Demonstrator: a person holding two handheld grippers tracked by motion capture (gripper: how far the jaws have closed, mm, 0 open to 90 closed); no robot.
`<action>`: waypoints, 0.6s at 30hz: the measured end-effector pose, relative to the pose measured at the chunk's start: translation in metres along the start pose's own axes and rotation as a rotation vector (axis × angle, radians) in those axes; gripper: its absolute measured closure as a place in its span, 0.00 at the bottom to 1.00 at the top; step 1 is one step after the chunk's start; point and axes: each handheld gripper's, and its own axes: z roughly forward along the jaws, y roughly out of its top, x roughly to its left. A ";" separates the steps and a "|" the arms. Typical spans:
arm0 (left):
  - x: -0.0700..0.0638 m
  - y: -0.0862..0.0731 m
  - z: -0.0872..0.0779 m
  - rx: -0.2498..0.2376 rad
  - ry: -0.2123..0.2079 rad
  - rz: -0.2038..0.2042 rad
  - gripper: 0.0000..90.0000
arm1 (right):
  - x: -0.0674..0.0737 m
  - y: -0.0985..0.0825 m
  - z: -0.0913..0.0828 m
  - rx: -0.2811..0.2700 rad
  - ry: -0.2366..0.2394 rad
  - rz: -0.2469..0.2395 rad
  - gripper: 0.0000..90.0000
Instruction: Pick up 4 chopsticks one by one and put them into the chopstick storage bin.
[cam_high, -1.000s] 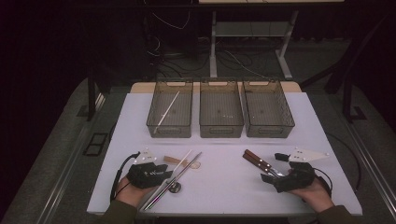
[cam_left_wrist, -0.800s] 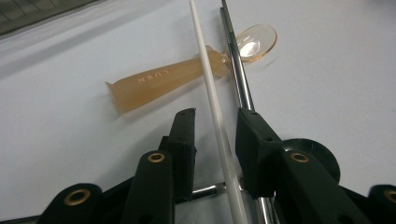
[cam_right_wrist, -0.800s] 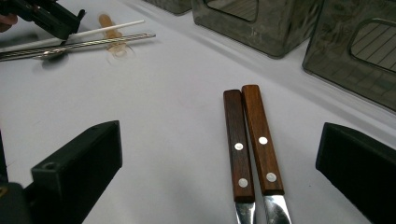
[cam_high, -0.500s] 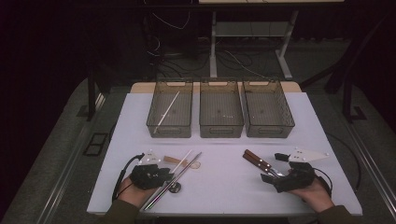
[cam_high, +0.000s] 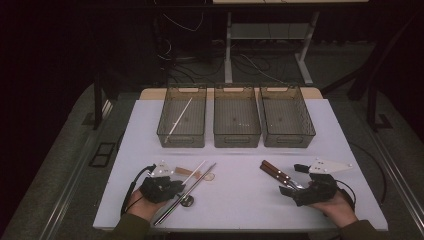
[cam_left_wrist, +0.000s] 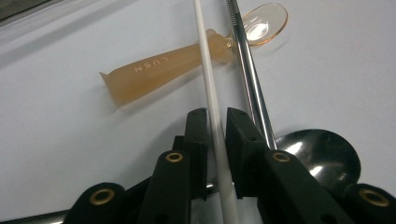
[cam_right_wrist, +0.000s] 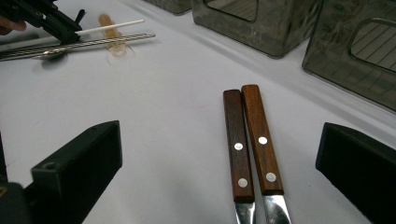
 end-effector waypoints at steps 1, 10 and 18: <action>0.000 0.000 0.000 -0.002 0.001 -0.010 0.90 | 0.000 0.000 0.000 0.000 0.000 0.000 0.01; 0.002 0.001 0.000 0.004 -0.001 -0.014 0.93 | 0.000 0.000 0.000 0.000 0.000 0.002 0.01; 0.003 0.002 0.000 0.006 -0.008 -0.017 0.93 | 0.000 0.000 0.000 -0.001 0.001 0.001 0.01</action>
